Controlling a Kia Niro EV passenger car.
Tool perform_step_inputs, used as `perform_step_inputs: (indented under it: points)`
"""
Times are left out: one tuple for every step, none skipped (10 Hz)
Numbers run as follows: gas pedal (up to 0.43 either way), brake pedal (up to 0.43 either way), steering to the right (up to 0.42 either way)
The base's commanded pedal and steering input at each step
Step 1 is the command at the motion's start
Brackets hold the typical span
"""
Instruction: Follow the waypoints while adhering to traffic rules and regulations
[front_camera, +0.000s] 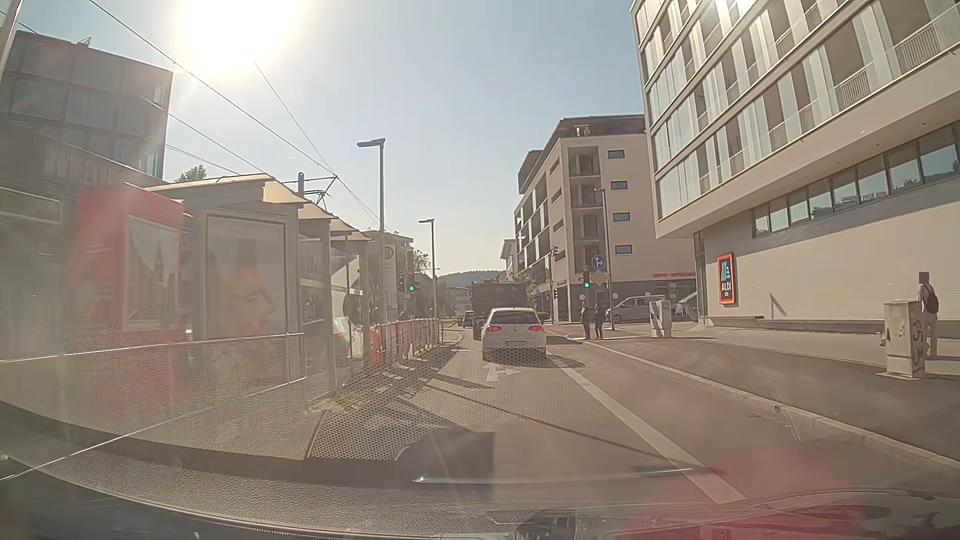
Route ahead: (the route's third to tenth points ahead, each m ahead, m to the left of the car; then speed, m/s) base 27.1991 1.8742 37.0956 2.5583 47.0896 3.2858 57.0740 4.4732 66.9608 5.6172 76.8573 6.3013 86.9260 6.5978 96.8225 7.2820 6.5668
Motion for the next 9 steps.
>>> perform_step_inputs:
  points:
    - [0.138,0.000,-0.003]
    - [0.138,0.000,-0.003]
    - [0.138,0.000,-0.003]
    - [0.138,0.000,-0.003]
    - [0.138,0.000,-0.003]
    - [0.138,0.000,-0.003]
    - [0.138,0.000,-0.003]
    - [0.138,0.000,-0.003]
    - [0.138,0.000,-0.003]
